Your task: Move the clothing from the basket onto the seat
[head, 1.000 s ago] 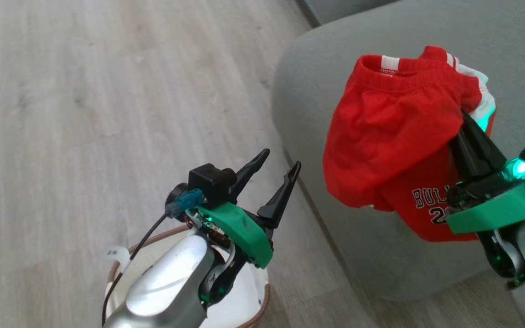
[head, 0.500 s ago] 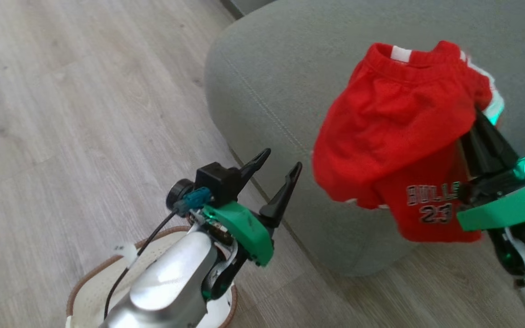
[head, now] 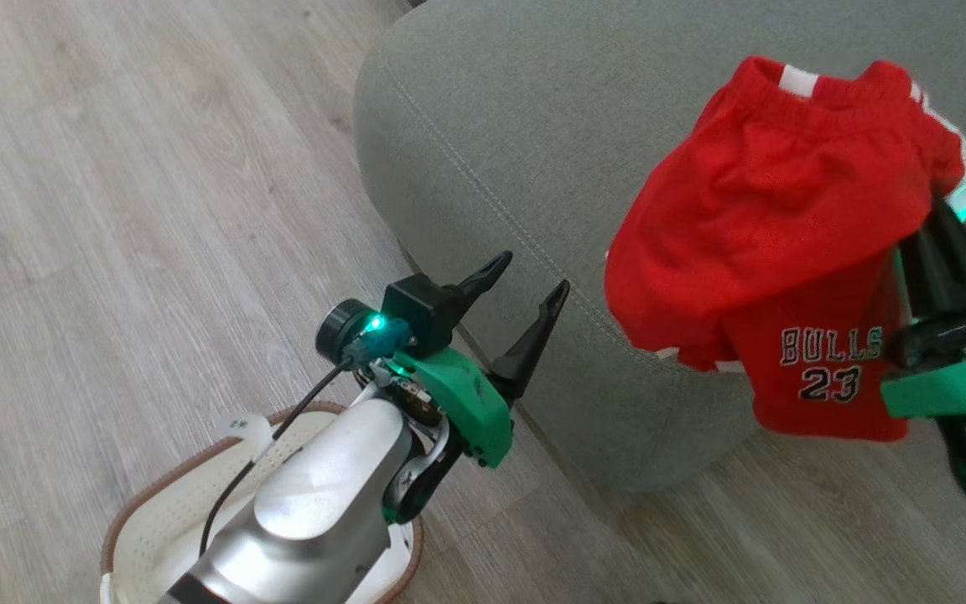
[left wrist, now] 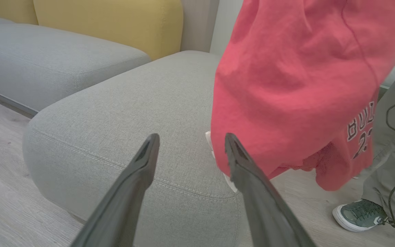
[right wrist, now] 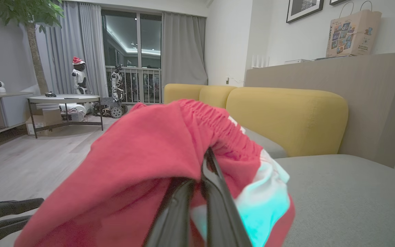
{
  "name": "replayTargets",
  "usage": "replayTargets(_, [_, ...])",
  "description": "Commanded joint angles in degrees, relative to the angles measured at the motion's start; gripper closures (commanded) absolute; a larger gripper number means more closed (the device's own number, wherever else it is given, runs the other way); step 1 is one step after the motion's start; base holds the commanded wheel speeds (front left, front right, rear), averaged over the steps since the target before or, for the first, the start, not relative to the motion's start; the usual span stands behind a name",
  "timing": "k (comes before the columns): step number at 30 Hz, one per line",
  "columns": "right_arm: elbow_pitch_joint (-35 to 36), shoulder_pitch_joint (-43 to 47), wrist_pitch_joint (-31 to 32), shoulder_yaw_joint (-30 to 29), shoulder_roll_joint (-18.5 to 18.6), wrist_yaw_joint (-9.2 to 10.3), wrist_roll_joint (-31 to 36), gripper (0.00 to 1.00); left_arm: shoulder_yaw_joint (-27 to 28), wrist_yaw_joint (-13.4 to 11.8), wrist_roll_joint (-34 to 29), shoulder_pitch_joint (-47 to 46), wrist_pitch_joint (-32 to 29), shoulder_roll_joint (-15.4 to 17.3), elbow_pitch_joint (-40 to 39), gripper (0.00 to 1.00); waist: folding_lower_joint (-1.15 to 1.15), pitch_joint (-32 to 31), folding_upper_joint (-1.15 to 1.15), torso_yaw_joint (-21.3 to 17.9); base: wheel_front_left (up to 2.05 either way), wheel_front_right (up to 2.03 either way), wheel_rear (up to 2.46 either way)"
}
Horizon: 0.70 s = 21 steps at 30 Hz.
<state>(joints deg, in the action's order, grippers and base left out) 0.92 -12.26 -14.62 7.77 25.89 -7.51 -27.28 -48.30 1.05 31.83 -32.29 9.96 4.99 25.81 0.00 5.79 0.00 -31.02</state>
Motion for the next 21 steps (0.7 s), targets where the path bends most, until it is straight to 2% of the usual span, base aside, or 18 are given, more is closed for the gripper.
replayTargets(1, [2.01, -2.63, -0.38, -0.28, 2.17, 0.02, -0.65, 1.00, 1.33, 0.12, -0.42, -3.62, 0.58, -0.03, -1.33, 0.00, 0.00, 0.47, 0.00, -0.01, 0.00, 0.00, 0.00])
replayTargets(8, [-3.09, -12.97, -0.38, 2.14, 4.63, 0.02, -5.09, 1.00, 0.90, -1.02, -1.30, -5.69, -0.05, -0.04, -1.09, 0.00, 0.00, 4.75, 0.00, 0.06, 0.00, 0.00, 0.00])
replayTargets(16, [-11.37, -25.06, -0.38, 0.95, 8.03, 0.02, -11.48, 1.00, -1.20, -1.96, -3.73, -10.80, -3.03, -0.64, -2.57, 0.00, 0.00, 13.44, 0.00, 5.37, 0.00, 0.00, 0.00])
replayTargets(21, [-15.65, -30.57, -0.38, 0.36, 11.54, 0.02, -14.13, 1.00, -2.74, -2.75, -5.02, -14.41, -3.87, -1.42, -3.02, 0.00, 0.00, 18.59, 0.00, 9.22, 0.00, 0.00, 0.00])
